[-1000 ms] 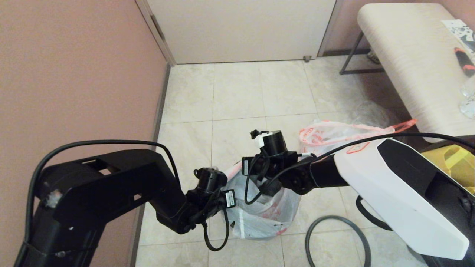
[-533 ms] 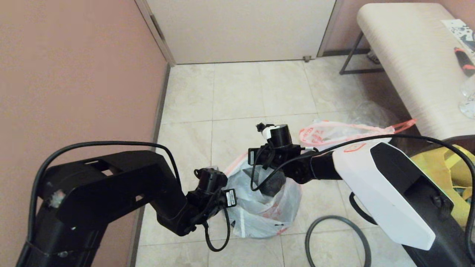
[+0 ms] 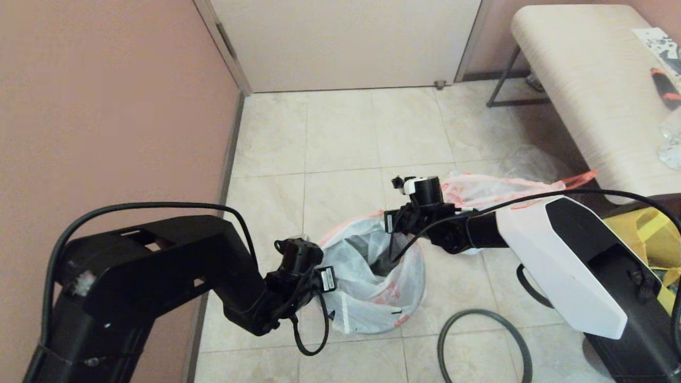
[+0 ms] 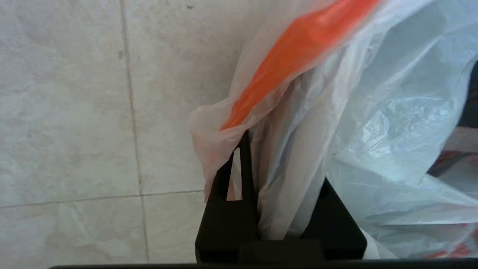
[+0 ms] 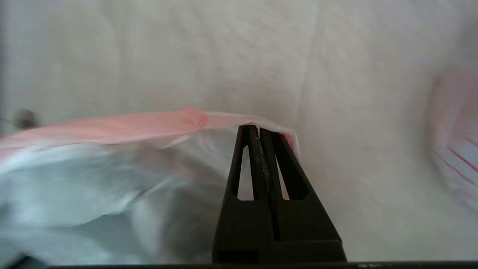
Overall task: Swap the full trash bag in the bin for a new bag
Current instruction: Put the new garbage bag on the trash can
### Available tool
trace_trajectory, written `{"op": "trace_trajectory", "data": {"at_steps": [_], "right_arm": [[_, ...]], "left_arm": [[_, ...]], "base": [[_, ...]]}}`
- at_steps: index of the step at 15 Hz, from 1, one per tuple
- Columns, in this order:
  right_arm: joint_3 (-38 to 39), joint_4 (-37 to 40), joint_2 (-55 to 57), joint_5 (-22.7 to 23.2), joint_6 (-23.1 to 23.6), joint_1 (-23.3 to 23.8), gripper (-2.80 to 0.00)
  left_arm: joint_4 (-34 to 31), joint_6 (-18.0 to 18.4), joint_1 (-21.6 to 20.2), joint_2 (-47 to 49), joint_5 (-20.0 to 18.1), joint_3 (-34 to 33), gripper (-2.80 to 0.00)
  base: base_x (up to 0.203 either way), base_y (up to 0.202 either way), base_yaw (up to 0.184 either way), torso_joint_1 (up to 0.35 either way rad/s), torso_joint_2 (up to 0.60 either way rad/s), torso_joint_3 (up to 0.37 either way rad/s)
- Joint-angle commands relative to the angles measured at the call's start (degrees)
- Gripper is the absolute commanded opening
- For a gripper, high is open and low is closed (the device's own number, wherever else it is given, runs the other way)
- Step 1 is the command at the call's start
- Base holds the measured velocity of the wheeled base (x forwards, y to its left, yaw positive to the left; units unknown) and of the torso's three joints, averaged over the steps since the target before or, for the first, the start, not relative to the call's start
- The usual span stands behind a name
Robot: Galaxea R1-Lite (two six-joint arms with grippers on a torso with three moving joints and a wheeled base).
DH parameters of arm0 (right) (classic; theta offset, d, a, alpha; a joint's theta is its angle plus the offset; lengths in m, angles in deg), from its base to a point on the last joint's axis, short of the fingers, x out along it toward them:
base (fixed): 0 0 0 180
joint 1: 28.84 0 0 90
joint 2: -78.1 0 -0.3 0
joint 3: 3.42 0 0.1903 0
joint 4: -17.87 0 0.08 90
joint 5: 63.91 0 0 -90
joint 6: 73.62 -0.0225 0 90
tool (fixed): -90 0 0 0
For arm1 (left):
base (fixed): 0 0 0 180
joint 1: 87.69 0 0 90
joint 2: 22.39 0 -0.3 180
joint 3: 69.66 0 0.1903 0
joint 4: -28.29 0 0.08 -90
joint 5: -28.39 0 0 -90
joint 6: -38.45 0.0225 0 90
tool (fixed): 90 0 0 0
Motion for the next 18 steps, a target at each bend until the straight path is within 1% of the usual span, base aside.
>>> {"op": "trace_trajectory", "data": {"at_steps": [1,4,5,7,8,11,14,16,18], "right_arm": [[1.8,0.1,-0.7,-1.3,0.1,0.7,-2.80],[3.5,0.6,-3.8,-2.2,0.7,1.9,-2.80],[5.4,1.0,-5.0,-2.4,0.7,2.1,-2.80],[12.4,1.1,-8.7,-3.5,0.7,2.2,-2.80],[16.0,0.5,-10.9,-3.8,0.6,2.6,-2.80],[24.9,-2.8,-19.4,-4.2,-0.7,3.3,-2.80],[35.8,-3.6,-28.9,-4.2,-3.6,2.0,-2.80],[39.9,-3.7,-32.4,-4.3,-4.3,1.5,-2.80],[40.6,-3.7,-32.8,-4.6,-4.3,1.4,-2.80]], "left_arm": [[0.2,-0.2,-0.3,0.4,0.1,0.2,-2.80],[0.2,-0.2,-0.3,0.4,0.1,0.1,-2.80],[0.2,-0.3,-0.5,0.4,0.2,0.4,-2.80],[0.2,-0.7,-1.3,0.5,2.1,1.6,-2.80],[0.2,-0.7,-1.4,0.4,2.4,1.6,-2.80],[0.2,-0.9,-0.8,-0.5,3.8,1.4,-2.80],[0.3,-0.8,1.6,-1.7,5.7,0.2,-2.80],[0.7,-0.7,2.6,-1.7,6.6,-0.5,-2.80],[3.7,0.3,3.5,-1.8,6.7,-2.2,-2.80]], "base": [[0.000,0.000,0.000,0.000,0.00,0.000],[0.000,0.000,0.000,0.000,0.00,0.000],[0.000,0.000,0.000,0.000,0.00,0.000],[0.000,0.000,0.000,0.000,0.00,0.000],[0.000,0.000,0.000,0.000,0.00,0.000],[0.000,0.000,0.000,0.000,0.00,0.000],[0.000,0.000,0.000,0.000,0.00,0.000],[0.000,0.000,0.000,0.000,0.00,0.000],[0.000,0.000,0.000,0.000,0.00,0.000]]}}
